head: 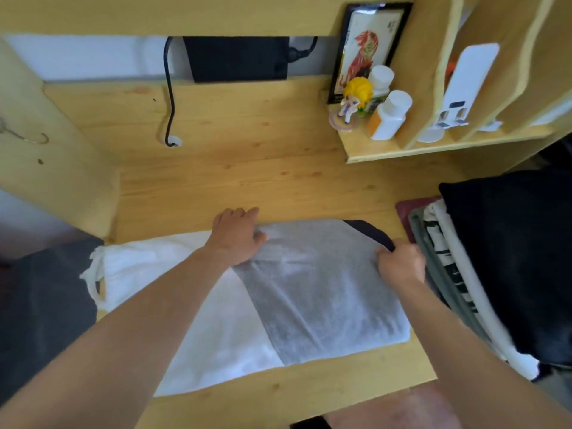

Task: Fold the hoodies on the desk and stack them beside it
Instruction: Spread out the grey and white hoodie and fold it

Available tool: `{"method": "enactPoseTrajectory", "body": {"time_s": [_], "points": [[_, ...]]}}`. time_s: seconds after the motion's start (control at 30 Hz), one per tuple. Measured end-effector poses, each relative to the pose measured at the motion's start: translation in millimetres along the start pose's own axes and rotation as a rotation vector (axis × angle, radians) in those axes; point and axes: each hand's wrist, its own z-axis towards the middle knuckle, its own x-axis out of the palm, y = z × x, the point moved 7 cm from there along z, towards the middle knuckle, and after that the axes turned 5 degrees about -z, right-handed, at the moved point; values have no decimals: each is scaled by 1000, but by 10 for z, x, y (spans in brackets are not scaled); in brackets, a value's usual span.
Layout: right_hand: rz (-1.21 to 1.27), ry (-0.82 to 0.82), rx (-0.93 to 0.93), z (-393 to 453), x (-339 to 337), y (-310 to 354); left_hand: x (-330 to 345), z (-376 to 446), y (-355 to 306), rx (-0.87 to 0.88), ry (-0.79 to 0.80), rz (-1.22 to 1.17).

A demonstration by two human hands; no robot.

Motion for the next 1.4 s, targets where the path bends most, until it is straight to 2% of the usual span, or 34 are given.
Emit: {"method": "enactPoseTrajectory", "body": {"time_s": [0.07,0.13,0.2,0.27,0.33,0.43,0.53,0.6,0.67,0.8,0.87,0.9,0.97,1.03,1.1,1.17,1.2,1.27,1.4], "points": [[172,24,-43,-178,-57,-24,-52,27,-106,115,30,45],[368,74,-102,-484,-127,-99,-79,-153,-195,302,29,-86],[383,17,-261,-825,-255,-206,-55,-474,-209,389,140,-185],[320,10,-345,-1073,-251,-368,28,-735,-162,353,280,-104],[255,15,-376,-1183,-225,-444,84,-819,-64,262,340,-83],[351,-65,-269,-1080,-323,-407,-97,-630,-81,176,232,-319],[449,-129,-73,-727,-368,-387,-226,-249,-213,123,142,-523],[367,36,63,-426,-192,-387,-62,15,-236,72,178,-462],[278,164,126,-228,12,-398,153,189,-188,10,184,-296],[327,124,79,-104,79,-324,276,211,-198,-28,21,-74],[303,69,38,-98,61,-303,207,69,-321,49,-174,39],[235,63,33,-80,72,-298,184,-55,-418,99,-269,80],[-38,44,15,-75,114,-287,249,-359,-641,181,-350,68],[-184,-134,-116,-168,84,-94,389,-643,-810,177,-330,25],[-175,-264,-381,-425,74,297,610,-837,-872,103,-268,27],[-273,-202,-583,-643,316,502,864,-1011,-822,40,-211,29],[-333,-112,-577,-654,470,447,988,-1086,-756,13,-188,13],[-418,55,-440,-536,735,117,1189,-1200,-619,-6,-139,5],[-476,95,-387,-440,857,-76,1188,-1273,-526,66,-148,-16]]}}
